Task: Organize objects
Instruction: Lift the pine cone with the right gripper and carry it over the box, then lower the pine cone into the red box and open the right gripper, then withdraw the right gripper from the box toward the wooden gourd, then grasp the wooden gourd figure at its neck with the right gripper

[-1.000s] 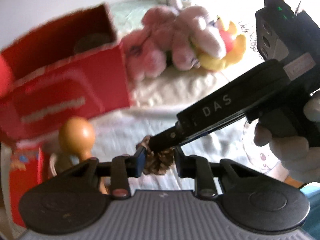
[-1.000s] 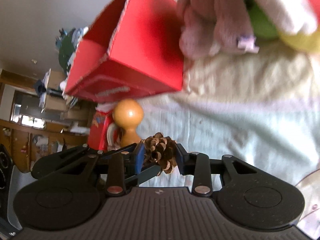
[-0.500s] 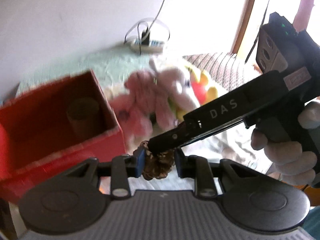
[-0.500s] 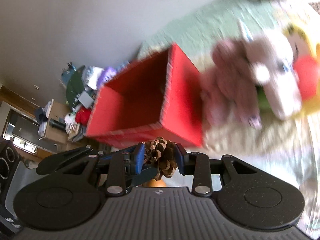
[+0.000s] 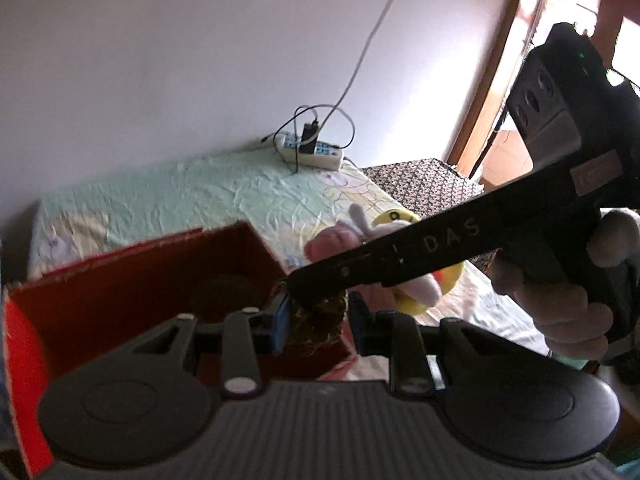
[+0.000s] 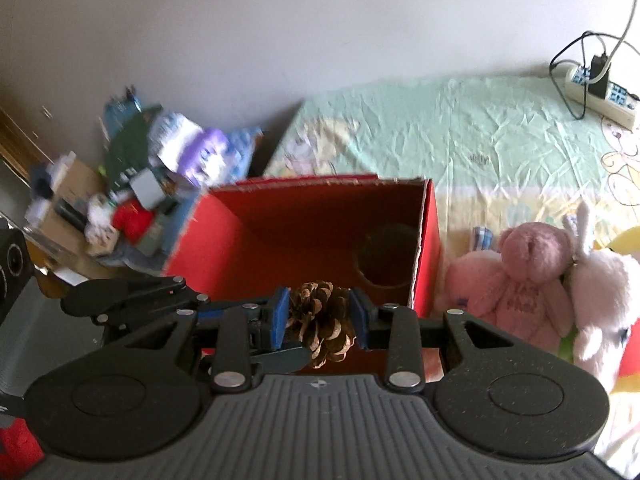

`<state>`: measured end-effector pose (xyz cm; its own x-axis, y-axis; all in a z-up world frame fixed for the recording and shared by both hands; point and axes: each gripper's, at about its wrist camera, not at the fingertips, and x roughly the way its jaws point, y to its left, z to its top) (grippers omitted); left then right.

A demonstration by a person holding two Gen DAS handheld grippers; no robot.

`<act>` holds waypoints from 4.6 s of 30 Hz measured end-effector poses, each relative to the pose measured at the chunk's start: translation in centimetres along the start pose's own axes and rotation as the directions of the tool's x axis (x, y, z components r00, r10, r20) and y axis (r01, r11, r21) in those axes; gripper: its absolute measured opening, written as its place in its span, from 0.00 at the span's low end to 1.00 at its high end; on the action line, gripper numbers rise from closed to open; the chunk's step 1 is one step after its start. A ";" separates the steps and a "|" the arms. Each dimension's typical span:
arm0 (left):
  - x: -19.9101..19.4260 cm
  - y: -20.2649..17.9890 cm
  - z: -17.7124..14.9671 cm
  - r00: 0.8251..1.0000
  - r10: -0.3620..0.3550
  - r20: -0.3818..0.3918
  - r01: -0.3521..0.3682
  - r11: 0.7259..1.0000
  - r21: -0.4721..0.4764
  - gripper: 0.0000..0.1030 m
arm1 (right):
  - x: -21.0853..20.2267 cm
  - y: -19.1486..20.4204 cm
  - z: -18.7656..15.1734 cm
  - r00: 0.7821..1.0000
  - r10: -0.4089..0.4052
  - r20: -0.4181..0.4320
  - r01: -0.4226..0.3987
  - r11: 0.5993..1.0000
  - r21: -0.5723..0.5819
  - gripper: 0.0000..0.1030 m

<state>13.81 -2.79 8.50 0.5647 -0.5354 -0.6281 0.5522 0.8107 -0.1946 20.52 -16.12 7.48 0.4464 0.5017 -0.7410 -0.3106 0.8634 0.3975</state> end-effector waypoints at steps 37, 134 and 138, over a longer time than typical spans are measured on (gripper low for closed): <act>6.4 9.3 -3.6 0.977 -0.127 -0.172 0.081 0.964 -0.253 0.24 | 10.3 2.2 0.0 0.861 -0.377 -0.340 0.219 0.880 -0.420 0.40; -1.5 -3.5 -9.3 0.793 0.540 -0.283 -0.606 0.747 -0.273 0.49 | 0.5 -3.2 -13.2 0.989 0.147 -0.001 -0.146 0.988 0.057 0.30; -1.4 -3.4 -9.9 0.850 0.454 -0.267 -0.518 0.814 -0.262 0.40 | 1.3 -3.2 -13.7 0.990 0.138 -0.014 -0.137 0.987 0.083 0.30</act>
<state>5.04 -2.44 2.58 0.5666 -0.0236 -0.8237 -0.0035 0.9995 -0.0310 10.65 -18.98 -2.18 0.3872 0.6156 -0.6864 -0.2981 0.7881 0.5386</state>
